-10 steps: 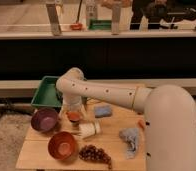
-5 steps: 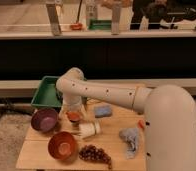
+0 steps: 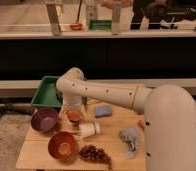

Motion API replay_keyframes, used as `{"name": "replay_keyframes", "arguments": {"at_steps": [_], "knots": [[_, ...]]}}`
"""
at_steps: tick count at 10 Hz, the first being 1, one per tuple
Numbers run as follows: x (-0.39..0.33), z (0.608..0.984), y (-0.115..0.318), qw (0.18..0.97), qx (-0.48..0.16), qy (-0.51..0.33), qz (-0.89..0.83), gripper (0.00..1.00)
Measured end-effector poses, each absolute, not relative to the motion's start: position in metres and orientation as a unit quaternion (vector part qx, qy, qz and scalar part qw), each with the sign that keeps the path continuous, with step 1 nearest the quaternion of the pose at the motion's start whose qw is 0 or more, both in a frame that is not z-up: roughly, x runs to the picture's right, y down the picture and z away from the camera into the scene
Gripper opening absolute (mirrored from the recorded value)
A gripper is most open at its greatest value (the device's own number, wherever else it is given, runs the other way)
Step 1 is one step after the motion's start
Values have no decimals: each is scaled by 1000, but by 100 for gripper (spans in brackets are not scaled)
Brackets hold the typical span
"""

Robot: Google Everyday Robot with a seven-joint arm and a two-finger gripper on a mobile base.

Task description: Place apple in metal cup

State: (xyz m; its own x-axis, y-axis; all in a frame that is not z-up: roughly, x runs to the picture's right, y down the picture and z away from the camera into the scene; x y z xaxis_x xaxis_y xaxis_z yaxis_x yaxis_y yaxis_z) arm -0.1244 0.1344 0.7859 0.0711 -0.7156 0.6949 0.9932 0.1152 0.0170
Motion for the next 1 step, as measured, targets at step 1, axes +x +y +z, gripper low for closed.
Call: {"name": "replay_keyframes", "arguments": {"at_steps": [1], "knots": [[-124,786,134,690,-243,-285,-619,80]]}}
